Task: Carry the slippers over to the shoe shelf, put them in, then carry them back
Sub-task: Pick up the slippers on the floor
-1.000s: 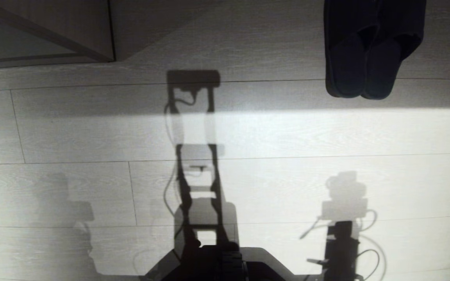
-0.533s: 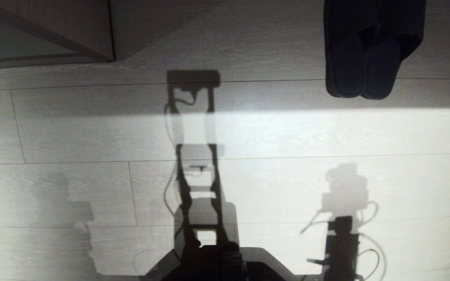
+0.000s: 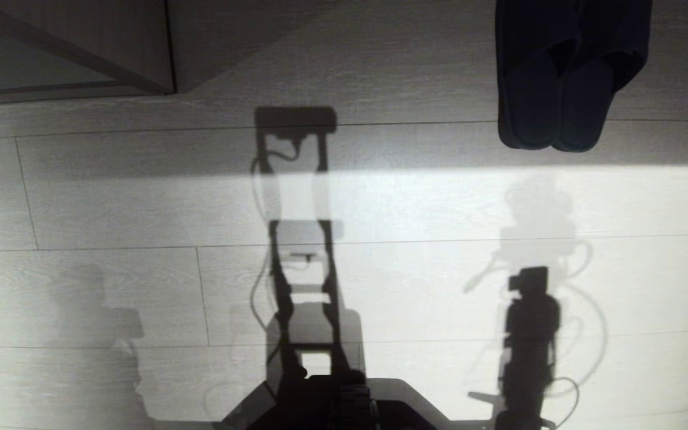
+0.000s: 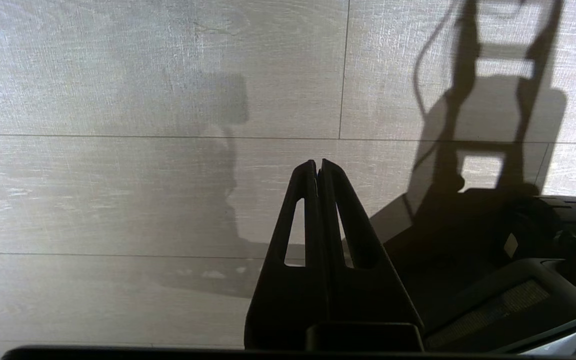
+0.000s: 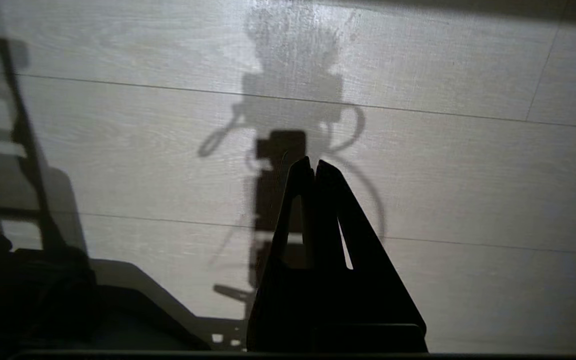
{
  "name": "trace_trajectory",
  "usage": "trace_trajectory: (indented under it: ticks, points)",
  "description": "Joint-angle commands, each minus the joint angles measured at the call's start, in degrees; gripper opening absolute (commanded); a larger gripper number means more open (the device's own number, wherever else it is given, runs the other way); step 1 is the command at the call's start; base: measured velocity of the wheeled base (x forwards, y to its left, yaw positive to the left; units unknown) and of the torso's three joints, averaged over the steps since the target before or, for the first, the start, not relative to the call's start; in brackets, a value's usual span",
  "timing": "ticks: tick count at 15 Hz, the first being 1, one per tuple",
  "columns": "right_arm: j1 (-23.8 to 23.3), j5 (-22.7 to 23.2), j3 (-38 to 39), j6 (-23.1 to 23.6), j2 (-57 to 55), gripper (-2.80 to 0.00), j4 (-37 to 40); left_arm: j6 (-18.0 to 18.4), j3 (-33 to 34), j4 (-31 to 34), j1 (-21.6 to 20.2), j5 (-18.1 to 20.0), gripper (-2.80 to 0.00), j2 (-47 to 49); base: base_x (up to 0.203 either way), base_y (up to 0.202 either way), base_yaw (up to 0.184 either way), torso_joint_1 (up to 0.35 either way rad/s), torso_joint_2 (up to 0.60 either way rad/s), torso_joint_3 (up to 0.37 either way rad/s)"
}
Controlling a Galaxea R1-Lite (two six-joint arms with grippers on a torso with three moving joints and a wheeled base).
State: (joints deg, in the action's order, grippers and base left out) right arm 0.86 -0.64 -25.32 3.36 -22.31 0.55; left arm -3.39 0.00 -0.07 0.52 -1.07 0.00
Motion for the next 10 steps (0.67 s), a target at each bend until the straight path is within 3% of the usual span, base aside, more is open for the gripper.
trace_trajectory:
  ticks: [1, 5, 10]
  points:
    - [-0.1, -1.2, -0.6, 0.5, -9.9, -2.80, -2.0, 0.0, 0.0, 0.0, 0.0, -0.1, -2.80, 0.0, 0.000, 0.000, 0.000, 0.000, 0.00, 0.000]
    - [0.5, -3.8, 3.4, 1.3, -17.1, -2.80, -8.1, 0.0, 0.0, 0.0, 0.0, 0.0, -2.80, 0.0, 0.000, 0.000, 0.000, 0.000, 0.00, 0.000]
    - [-0.5, -4.5, 8.7, 2.4, -31.2, -2.80, -24.0, 0.0, 0.0, 0.0, 0.0, -0.1, -2.80, 0.0, 0.000, 0.000, 0.000, 0.000, 0.00, 0.000]
